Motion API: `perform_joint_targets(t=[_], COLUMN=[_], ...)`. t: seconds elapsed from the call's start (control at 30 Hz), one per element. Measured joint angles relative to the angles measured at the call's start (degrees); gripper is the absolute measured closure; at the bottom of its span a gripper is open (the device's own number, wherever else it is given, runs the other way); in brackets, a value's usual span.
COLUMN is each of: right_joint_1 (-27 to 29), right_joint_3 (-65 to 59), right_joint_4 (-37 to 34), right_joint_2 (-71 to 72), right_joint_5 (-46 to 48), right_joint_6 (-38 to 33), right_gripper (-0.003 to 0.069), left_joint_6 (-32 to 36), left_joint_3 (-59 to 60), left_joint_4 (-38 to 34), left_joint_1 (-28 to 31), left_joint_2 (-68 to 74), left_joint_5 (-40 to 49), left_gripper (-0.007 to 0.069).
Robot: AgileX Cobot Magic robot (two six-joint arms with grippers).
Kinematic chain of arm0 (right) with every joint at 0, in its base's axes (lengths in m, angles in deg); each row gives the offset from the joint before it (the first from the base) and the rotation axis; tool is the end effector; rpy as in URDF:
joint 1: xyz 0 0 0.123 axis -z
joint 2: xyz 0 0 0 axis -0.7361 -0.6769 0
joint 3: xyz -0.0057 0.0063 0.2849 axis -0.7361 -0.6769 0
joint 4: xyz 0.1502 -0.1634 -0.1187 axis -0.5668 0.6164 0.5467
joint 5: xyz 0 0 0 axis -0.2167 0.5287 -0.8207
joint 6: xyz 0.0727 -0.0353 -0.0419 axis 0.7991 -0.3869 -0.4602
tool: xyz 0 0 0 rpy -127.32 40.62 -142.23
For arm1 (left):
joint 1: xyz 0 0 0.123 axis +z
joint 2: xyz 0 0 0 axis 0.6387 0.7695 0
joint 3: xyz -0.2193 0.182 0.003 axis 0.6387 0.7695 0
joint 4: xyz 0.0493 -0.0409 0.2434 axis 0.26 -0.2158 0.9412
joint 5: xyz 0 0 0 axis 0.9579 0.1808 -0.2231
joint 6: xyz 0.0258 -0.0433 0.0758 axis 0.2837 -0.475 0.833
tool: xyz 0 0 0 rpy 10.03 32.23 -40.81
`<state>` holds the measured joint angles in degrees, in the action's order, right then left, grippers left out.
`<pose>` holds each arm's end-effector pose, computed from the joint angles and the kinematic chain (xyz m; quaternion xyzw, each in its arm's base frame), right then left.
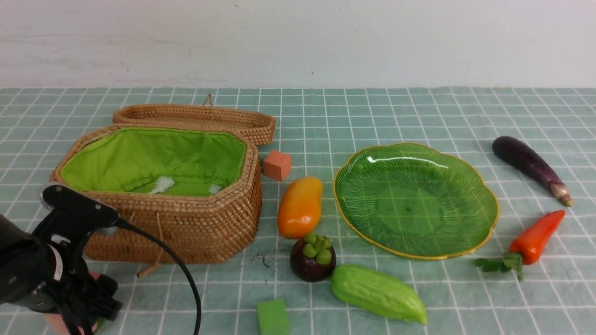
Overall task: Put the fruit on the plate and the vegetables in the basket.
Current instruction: Use the left arm to grab a peach and put it into the right plate
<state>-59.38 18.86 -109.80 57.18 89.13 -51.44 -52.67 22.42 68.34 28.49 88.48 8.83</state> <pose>-0.0116 0.0428 0.4250 -0.3214 0.7564 0.1972 0.5344 0.2390 -0.0295 0.1815 0.1674 0.9540 0.0942 0.2302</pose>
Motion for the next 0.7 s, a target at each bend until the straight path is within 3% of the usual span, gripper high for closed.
perform_joint_targets(t=[0.33,0.7], right_joint_1=[0.0,0.0], right_joint_3=[0.0,0.0], right_joint_4=[0.0,-0.06], right_joint_2=[0.0,0.0], right_joint_5=[0.0,-0.11], right_joint_6=[0.0,0.0], right_gripper=[0.0539,0.054], left_joint_6=[-0.05,-0.9], left_joint_3=[-0.48,-3.22], left_joint_4=[-0.19,-5.56], left_joint_1=[0.0,0.0], left_joint_2=[0.05,-7.71], left_joint_5=[1.14,8.43], left_gripper=[0.0079,0.0097])
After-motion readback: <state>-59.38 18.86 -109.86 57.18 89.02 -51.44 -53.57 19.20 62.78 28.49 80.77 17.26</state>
